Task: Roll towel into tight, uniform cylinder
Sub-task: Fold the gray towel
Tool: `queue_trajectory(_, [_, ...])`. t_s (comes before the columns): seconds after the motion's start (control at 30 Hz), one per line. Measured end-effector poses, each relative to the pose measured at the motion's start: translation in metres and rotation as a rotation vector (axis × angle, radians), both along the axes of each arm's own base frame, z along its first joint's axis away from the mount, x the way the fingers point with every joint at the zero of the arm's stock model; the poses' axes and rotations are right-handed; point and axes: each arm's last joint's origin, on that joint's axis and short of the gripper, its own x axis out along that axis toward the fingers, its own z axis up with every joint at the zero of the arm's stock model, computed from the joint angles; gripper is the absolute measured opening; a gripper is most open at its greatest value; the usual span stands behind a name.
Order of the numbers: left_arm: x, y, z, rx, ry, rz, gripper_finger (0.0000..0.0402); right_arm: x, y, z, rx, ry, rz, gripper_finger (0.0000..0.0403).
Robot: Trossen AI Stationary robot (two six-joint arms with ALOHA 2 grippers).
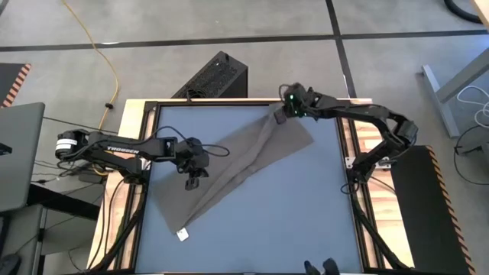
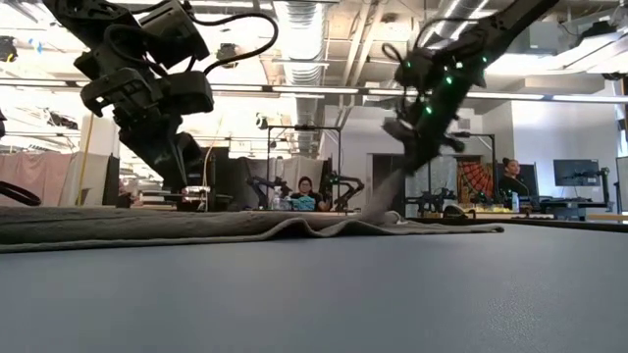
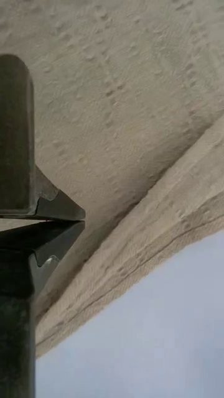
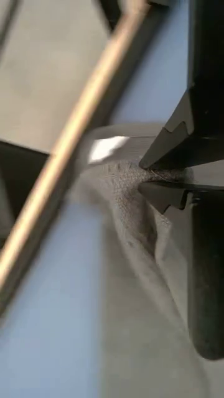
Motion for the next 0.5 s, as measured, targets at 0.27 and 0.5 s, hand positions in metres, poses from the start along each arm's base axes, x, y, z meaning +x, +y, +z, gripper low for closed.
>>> queue_trajectory(0.27, [0.000,-0.002,0.000,-0.003,-0.003,-0.019,0.0000,-0.018,0.030,-0.045,0.134,0.168,-0.056,0.0065])
queue_trajectory(0.5, [0.001,-0.002,0.000,0.003,-0.008,-0.029,0.0000,-0.024,0.047,-0.052,0.160,0.312,-0.054,0.0065])
